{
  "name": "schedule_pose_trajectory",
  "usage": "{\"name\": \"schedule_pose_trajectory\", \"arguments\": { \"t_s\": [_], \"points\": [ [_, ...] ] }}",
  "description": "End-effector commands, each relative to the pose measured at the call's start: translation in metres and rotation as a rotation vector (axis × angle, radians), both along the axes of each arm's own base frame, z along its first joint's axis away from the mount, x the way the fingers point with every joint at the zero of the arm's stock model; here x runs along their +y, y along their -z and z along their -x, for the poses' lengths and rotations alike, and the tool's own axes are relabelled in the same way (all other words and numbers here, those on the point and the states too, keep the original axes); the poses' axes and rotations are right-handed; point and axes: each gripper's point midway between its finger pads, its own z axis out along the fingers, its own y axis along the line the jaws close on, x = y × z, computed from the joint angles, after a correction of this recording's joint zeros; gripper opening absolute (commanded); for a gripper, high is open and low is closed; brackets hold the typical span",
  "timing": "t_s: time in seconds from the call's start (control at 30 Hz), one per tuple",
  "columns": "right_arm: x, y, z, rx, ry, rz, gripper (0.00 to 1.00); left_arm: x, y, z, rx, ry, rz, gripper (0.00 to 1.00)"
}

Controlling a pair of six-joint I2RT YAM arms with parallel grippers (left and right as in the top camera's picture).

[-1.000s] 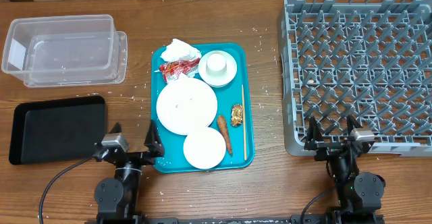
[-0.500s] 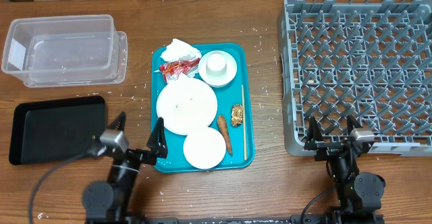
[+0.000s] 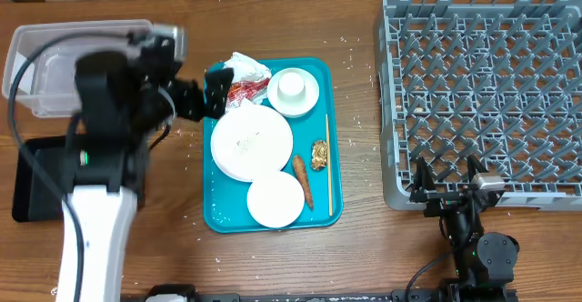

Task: Sort waste into correct bins and load items into the dishwasher
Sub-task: 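Reach the left gripper to the white napkin on the teal tray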

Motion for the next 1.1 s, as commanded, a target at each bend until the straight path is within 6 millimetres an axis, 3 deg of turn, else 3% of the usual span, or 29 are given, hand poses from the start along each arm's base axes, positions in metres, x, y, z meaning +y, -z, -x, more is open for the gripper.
{"name": "schedule_pose_trajectory", "arguments": {
  "t_s": [0.0, 0.13, 0.3, 0.4, 0.53, 0.7, 0.87, 1.07],
  "points": [
    [-0.001, 0.002, 0.0, -0.004, 0.006, 0.0, 1.0, -0.007, -0.001, -0.032, 0.112, 0.031, -0.003, 1.0],
    [-0.001, 0.002, 0.0, -0.004, 0.006, 0.0, 1.0, 0.002, 0.02, -0.066, 0.312, -0.038, -0.125, 1.0],
    [-0.001, 0.002, 0.0, -0.004, 0.006, 0.001, 1.0, -0.019, 0.033, -0.104, 0.285, 0.023, -0.131, 1.0],
    [-0.001, 0.002, 0.0, -0.004, 0.006, 0.001, 1.0, -0.028, 0.055, -0.12, 0.304, 0.043, -0.127, 1.0],
    [-0.001, 0.002, 0.0, -0.004, 0.006, 0.001, 1.0, -0.038, 0.097, -0.13, 0.379, 0.048, -0.171, 1.0],
    [-0.001, 0.002, 0.0, -0.004, 0.006, 0.0, 1.0, -0.042, 0.157, -0.139, 0.457, -0.041, -0.392, 1.0],
    [-0.001, 0.002, 0.0, -0.004, 0.006, 0.001, 1.0, -0.054, 0.201, -0.15, 0.476, -0.064, -0.505, 1.0],
    [-0.001, 0.002, 0.0, -0.004, 0.006, 0.001, 1.0, -0.054, 0.243, -0.153, 0.556, -0.115, -0.474, 0.99]
  ]
}}
